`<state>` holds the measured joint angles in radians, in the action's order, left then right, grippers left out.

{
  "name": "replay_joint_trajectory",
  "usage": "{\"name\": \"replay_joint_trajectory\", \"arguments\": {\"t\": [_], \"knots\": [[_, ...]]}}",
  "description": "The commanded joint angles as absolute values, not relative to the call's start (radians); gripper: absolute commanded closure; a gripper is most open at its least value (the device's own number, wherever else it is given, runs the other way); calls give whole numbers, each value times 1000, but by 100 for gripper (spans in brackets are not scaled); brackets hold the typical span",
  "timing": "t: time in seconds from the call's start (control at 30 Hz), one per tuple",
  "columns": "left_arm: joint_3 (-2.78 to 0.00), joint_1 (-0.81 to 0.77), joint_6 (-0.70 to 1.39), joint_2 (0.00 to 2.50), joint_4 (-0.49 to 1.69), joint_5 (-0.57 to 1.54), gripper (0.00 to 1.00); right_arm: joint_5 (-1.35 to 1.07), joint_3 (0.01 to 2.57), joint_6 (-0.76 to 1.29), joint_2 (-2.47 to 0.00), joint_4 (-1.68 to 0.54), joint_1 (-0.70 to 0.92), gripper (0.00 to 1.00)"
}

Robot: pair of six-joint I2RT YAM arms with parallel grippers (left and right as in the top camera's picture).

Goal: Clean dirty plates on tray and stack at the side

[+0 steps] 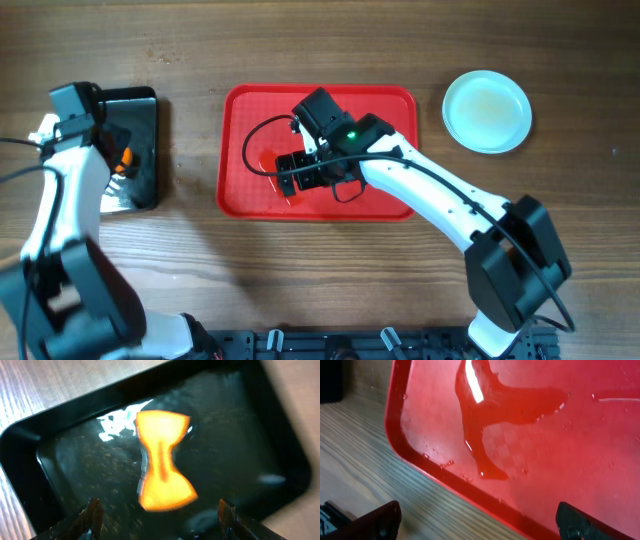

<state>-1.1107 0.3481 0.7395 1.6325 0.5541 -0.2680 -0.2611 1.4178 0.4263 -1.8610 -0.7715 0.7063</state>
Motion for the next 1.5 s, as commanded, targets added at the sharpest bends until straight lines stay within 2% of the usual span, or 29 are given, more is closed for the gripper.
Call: {"name": "replay_joint_trajectory", "arguments": {"t": [0.0,0.07,0.1,0.13,0.23,0.5,0.97,1.47], "knots": [[-1115,352,741,1453,606,-74,28,-246,1414,431,-1727,-798,707,0],[-1115,352,741,1390,647,28,21,-242,1414,438,-1660,-822,707,0],[-1115,352,741,1360,670,78,8,-235,1414,437,-1624,-841,708,0],[-1115,352,741,1340,688,118,0,-226,1414,438,-1596,-859,708,0],[-1115,352,741,1282,745,202,0,-153,1413,453,-1485,-973,708,0],[-1115,352,741,1265,780,201,0,-126,1413,451,-1391,-1195,708,0],[-1115,352,741,1265,780,201,0,-125,1413,445,-1396,-1201,708,0],[-1115,352,741,1265,780,201,0,8,1413,442,-1396,-1174,708,0]]}}
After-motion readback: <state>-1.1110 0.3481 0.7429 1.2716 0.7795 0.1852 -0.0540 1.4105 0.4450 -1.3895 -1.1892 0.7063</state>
